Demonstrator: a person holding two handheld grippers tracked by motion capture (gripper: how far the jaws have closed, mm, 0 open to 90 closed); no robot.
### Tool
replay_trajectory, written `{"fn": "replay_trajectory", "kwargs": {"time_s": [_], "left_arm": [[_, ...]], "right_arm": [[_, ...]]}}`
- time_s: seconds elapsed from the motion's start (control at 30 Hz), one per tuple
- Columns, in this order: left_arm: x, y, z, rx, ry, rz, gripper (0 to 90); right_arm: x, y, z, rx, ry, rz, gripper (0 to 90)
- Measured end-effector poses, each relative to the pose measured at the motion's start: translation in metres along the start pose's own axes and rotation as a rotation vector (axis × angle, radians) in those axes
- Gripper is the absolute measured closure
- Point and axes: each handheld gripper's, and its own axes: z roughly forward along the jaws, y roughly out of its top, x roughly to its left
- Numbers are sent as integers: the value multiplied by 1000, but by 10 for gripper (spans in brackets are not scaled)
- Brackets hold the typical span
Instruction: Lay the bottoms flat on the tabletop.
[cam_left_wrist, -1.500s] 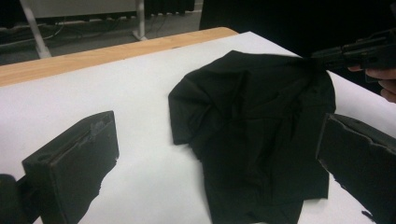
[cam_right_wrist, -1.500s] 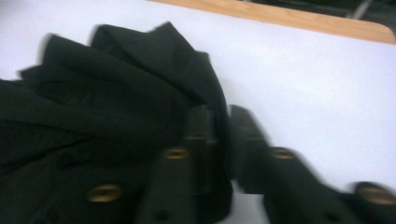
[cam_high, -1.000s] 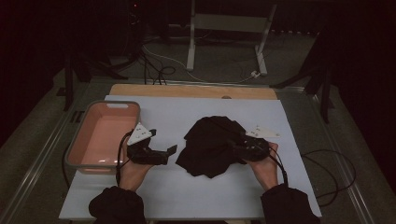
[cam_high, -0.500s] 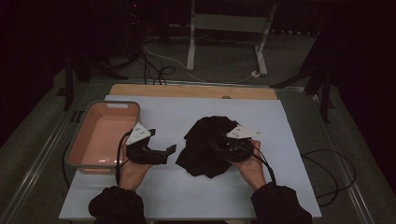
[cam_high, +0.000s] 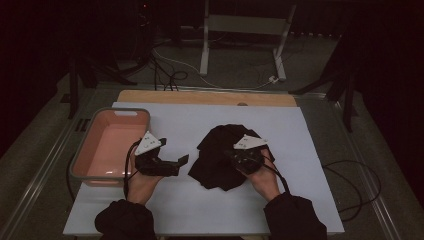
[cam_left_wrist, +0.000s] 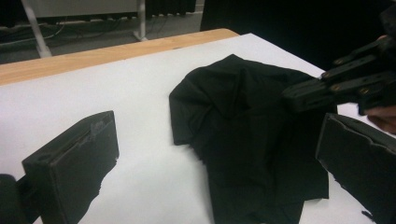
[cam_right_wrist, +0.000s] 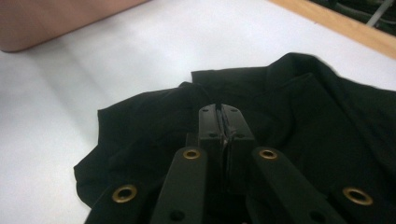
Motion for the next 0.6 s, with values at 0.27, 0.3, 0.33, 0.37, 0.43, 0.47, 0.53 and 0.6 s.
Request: {"fn": "replay_trajectory", "kwargs": {"time_s": [0.27, 0.3, 0.33, 0.37, 0.43, 0.47, 0.53, 0.6], "left_arm": [[0, 0, -1, -2, -2, -2, 0], [0, 0, -1, -3, -1, -2, 0], [0, 0, -1, -4, -1, -3, 0], [1, 0, -1, -4, -1, -4, 0], [0, 0, -1, -3, -1, -3, 0], [0, 0, -1, -3, -2, -2, 0], [0, 0, 0, -1, -2, -1, 0], [-1, 0, 0, 0, -1, 0, 0]], "right_arm": [[-19, -8, -24, -20, -24, 7, 887], [-24, -10, -27, -23, -31, 17, 887], [-28, -12, -31, -28, -34, 29, 887], [-33, -14, -35, -37, -40, 44, 887], [-43, -17, -42, -46, -55, 79, 887], [-49, -20, -47, -55, -63, 101, 887], [-57, -23, -53, -65, -80, 119, 887], [-63, -26, -58, -70, -104, 135, 887]]}}
